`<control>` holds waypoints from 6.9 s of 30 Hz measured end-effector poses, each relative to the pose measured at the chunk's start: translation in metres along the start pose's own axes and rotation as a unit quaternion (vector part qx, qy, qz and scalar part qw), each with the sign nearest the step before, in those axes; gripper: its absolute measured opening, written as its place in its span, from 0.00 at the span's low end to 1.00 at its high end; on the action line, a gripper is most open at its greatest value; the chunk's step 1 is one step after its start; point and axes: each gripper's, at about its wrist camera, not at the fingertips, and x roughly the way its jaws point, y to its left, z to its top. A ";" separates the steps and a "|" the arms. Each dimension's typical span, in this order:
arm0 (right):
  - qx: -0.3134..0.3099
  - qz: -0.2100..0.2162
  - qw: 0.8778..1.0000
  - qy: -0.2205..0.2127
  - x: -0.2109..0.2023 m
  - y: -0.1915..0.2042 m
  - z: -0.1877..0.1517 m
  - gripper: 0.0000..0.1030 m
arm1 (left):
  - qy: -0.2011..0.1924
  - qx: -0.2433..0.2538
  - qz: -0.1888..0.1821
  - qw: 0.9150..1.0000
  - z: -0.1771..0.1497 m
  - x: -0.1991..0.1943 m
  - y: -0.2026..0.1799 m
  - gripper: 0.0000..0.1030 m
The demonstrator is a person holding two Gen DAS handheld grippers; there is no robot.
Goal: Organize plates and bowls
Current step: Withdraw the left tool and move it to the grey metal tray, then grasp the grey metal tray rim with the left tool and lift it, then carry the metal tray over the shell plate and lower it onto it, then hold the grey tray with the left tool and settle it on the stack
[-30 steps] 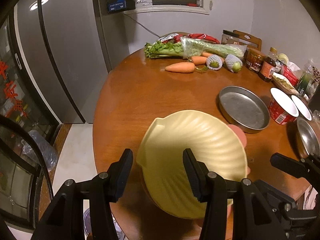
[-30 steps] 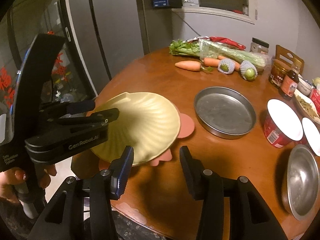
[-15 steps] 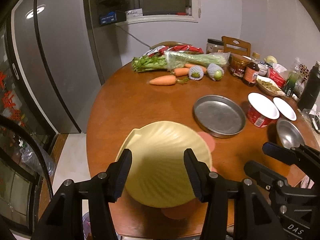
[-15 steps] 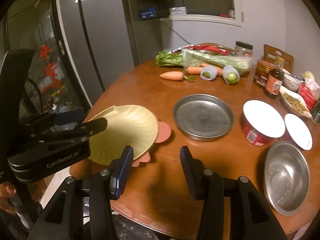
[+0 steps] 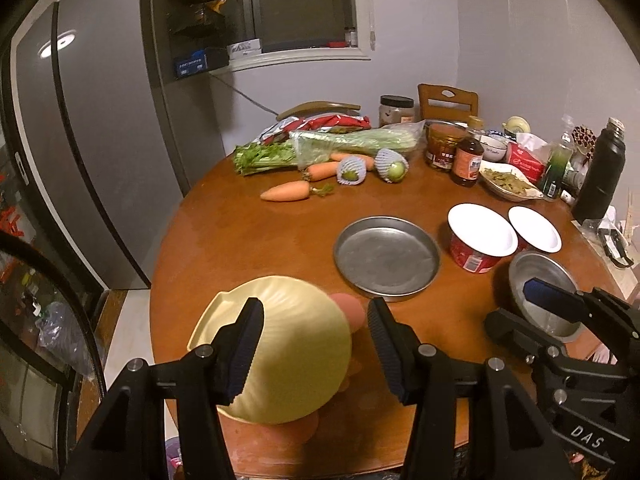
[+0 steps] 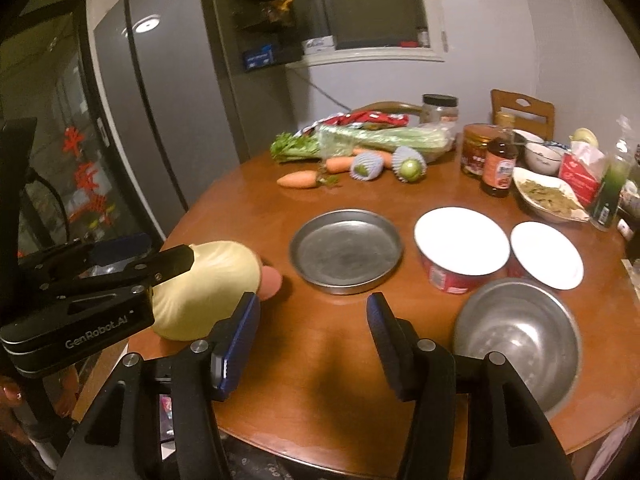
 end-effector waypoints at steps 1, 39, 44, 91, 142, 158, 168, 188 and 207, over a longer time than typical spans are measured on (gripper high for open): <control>0.005 -0.003 1.000 -0.004 -0.003 -0.004 0.000 0.56 | 0.001 0.003 -0.001 1.000 0.002 0.001 -0.004 0.52; 0.073 -0.026 0.994 0.082 0.124 -0.061 0.031 0.56 | 0.119 0.020 -0.025 0.992 0.069 0.158 -0.021 0.59; 0.075 -0.021 0.993 0.088 0.133 -0.064 0.032 0.54 | 0.131 0.024 -0.024 0.991 0.068 0.171 -0.023 0.59; 0.059 -0.004 0.997 0.059 0.132 -0.060 0.050 0.29 | 0.116 0.000 -0.051 0.992 0.067 0.155 -0.008 0.37; -0.056 0.071 0.996 -0.002 0.053 0.068 0.022 0.29 | 0.042 -0.063 0.026 0.997 -0.021 0.023 0.075 0.37; -0.057 0.070 0.996 0.027 0.063 0.061 -0.009 0.30 | 0.068 -0.065 0.023 0.995 -0.048 0.038 0.065 0.37; -0.055 0.068 0.995 0.038 0.072 0.058 -0.014 0.30 | 0.080 -0.067 0.017 0.994 -0.052 0.049 0.068 0.37; -0.071 0.059 0.995 0.045 0.100 0.063 -0.007 0.30 | 0.086 -0.078 0.026 0.993 -0.051 0.066 0.075 0.37; -0.079 0.055 0.994 0.044 0.111 0.067 -0.003 0.32 | 0.088 -0.080 0.026 0.993 -0.049 0.069 0.077 0.38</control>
